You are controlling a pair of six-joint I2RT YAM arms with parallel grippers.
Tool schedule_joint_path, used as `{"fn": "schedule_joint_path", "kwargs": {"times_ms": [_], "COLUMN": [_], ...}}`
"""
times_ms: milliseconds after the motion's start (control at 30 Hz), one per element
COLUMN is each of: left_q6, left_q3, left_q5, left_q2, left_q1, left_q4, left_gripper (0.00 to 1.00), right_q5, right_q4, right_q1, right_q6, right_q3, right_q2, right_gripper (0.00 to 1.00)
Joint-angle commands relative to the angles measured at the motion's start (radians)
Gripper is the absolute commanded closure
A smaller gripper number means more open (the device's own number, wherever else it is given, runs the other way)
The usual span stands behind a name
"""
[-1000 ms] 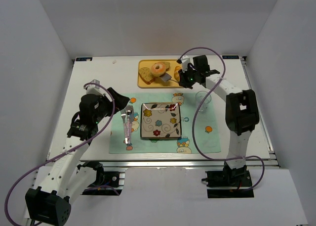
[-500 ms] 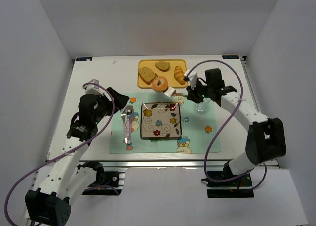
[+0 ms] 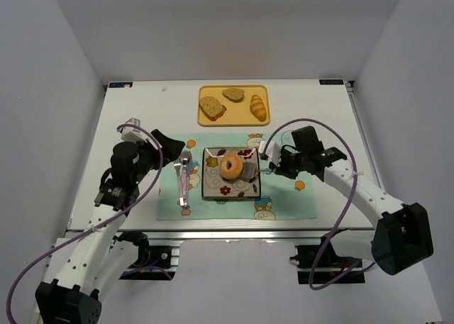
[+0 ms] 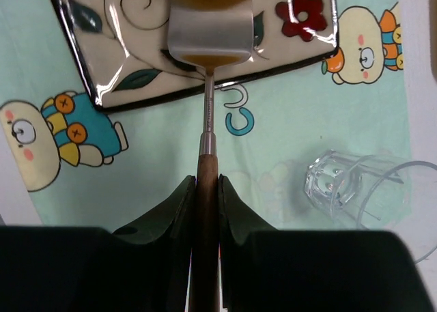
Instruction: Place the bread
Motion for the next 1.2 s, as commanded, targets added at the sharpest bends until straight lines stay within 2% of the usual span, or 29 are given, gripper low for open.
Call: {"fn": "schedule_joint_path", "kwargs": {"times_ms": [0, 167, 400, 567, 733, 833, 933, 1033, 1100, 1167], "left_q6": [-0.001, 0.002, 0.001, 0.005, 0.011, 0.016, 0.021, 0.024, 0.022, 0.025], "left_q3": [-0.018, -0.024, -0.045, -0.052, -0.056, -0.056, -0.058, -0.064, -0.071, -0.073], "left_q5": [0.013, 0.012, 0.016, 0.022, 0.033, 0.036, 0.038, 0.039, 0.045, 0.045], "left_q2": [-0.025, -0.026, -0.030, -0.019, -0.007, -0.002, 0.000, -0.005, -0.008, -0.008], "left_q1": [0.004, 0.004, 0.004, 0.004, 0.005, 0.005, 0.005, 0.005, 0.004, 0.005], "left_q4": [0.027, 0.033, 0.056, 0.073, 0.085, 0.088, 0.086, 0.086, 0.091, 0.096], "left_gripper": [0.02, 0.02, 0.02, 0.02, 0.02, 0.02, 0.02, 0.02, 0.02, 0.02], "right_q5": [0.099, 0.228, 0.462, 0.507, 0.449, 0.426, 0.449, 0.469, 0.446, 0.438], "right_q4": [-0.004, 0.005, 0.089, 0.129, 0.235, 0.302, 0.335, 0.280, 0.261, 0.212], "right_q1": [0.059, 0.121, 0.127, 0.125, 0.124, 0.116, 0.079, -0.003, -0.106, -0.216], "right_q6": [-0.103, -0.153, -0.166, -0.140, -0.101, -0.025, 0.163, 0.398, 0.547, 0.622], "right_q3": [-0.018, -0.015, 0.003, -0.001, -0.046, -0.060, -0.018, 0.104, 0.188, 0.236], "right_q2": [-0.038, -0.037, -0.069, -0.130, -0.216, -0.253, -0.230, -0.149, -0.086, -0.014], "right_gripper": [1.00, 1.00, 1.00, 1.00, 1.00, 1.00, 1.00, 1.00, 1.00, 1.00]}}
